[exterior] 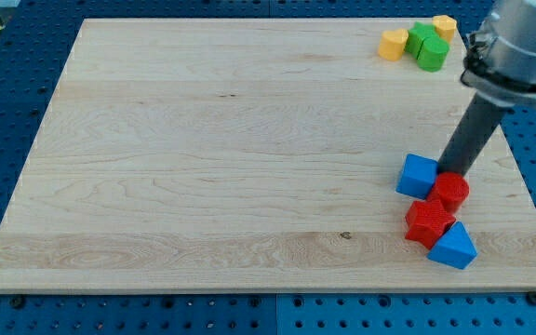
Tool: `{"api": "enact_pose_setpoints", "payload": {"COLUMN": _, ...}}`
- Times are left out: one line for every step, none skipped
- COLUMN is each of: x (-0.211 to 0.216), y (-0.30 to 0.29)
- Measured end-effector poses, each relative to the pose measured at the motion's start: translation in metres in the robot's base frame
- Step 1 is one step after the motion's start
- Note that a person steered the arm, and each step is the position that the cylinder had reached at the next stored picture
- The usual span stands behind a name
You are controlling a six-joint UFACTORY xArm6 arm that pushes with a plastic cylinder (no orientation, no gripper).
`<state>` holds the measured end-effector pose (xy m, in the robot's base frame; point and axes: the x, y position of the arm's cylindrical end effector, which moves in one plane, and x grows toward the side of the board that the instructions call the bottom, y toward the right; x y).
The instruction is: Push the red circle closer to the blue cube
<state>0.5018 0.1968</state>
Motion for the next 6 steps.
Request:
{"api": "enact_pose_setpoints", "payload": {"x": 0.003, "y": -0.021}}
{"api": "enact_pose_setpoints", "payload": {"x": -0.033, "y": 0.003}}
{"api": "enact_pose_setpoints", "payload": {"x": -0.025, "y": 0.034}}
{"api": "enact_pose_setpoints", "payload": {"x": 0.013, "y": 0.042}}
{"api": "enact_pose_setpoints", "payload": {"x": 0.05, "y": 0.042}}
{"api": "enact_pose_setpoints", "payload": {"x": 0.06, "y": 0.028}}
